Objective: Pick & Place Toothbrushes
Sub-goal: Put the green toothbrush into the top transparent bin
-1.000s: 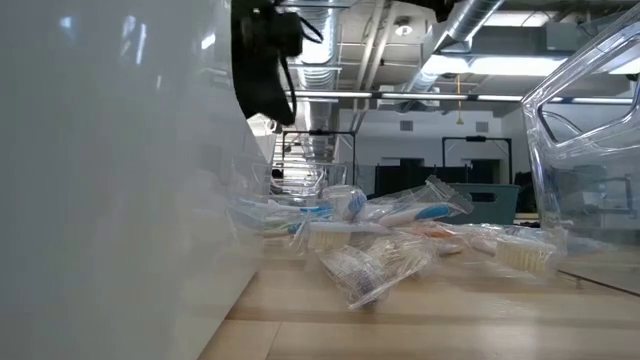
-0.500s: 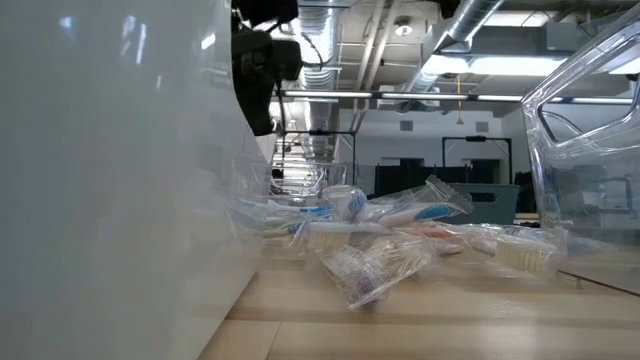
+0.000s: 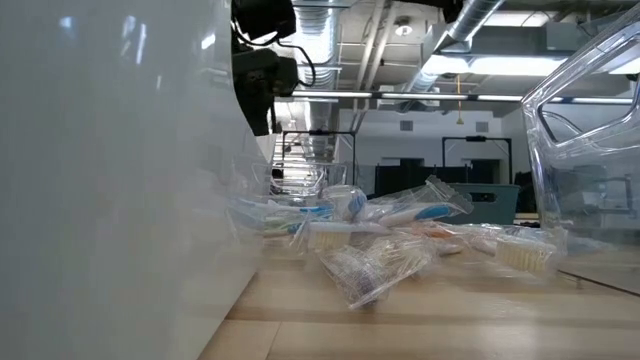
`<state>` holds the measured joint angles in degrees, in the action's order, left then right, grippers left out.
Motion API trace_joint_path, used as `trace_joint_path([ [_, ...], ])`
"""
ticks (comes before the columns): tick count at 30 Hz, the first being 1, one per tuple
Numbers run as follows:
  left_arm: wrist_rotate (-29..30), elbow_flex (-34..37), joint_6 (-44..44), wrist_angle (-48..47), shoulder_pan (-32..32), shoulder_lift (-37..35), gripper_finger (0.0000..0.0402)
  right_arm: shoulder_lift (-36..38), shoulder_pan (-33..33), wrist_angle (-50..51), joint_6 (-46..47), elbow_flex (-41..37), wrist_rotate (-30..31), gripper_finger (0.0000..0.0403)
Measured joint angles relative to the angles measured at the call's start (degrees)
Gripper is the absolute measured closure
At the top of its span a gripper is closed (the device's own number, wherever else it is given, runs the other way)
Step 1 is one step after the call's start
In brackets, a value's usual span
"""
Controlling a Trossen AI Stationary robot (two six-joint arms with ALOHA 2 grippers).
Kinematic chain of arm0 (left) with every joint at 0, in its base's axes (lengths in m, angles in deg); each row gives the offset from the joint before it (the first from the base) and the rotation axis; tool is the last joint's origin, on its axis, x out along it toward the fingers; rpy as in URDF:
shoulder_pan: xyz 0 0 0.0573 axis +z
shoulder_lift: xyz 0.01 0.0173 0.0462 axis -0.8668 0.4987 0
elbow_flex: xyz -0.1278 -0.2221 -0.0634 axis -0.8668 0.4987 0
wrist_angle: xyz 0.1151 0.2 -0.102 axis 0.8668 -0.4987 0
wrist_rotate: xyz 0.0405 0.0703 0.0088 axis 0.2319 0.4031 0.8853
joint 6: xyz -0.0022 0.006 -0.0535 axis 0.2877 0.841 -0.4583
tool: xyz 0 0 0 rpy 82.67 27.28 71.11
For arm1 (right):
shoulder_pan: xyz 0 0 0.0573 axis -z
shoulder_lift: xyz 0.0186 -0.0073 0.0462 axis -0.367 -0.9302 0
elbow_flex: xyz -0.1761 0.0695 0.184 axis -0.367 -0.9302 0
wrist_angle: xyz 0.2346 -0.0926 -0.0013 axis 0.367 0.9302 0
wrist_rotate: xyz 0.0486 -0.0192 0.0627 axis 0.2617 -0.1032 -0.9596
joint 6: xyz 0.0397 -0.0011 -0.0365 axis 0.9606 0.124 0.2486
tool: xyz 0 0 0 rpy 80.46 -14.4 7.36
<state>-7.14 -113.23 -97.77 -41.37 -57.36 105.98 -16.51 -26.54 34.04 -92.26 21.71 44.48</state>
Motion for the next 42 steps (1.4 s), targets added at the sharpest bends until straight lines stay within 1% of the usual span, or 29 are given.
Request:
trace_joint_path([
  [3,0.0,0.3,-0.5,-0.2,0.0,1.3,0.0323,0.0,0.0,0.0,-0.1,0.0,0.0,0.0393],
  [6,-1.0,0.6,-3.7,0.1,-0.3,3.3,0.0306,0.0,0.0,-0.1,-0.3,0.0,0.0,0.0393],
  [11,-1.1,0.7,-4.7,0.3,-1.5,7.5,0.0293,0.0,0.0,-0.2,-0.5,0.1,0.0,0.0393],
  [16,-1.0,0.7,-5.3,1.2,-1.7,9.6,0.0292,0.0,0.0,-0.2,-0.5,0.1,0.0,0.0393],
  [36,-0.3,0.7,-5.2,2.0,-1.1,9.6,0.0294,0.0,0.0,-0.2,-0.5,0.1,0.0,0.0393],
  [42,0.4,0.7,-3.7,1.9,-1.1,9.6,0.0294,0.0,0.0,-0.2,-0.6,0.1,0.0,0.0393],
])
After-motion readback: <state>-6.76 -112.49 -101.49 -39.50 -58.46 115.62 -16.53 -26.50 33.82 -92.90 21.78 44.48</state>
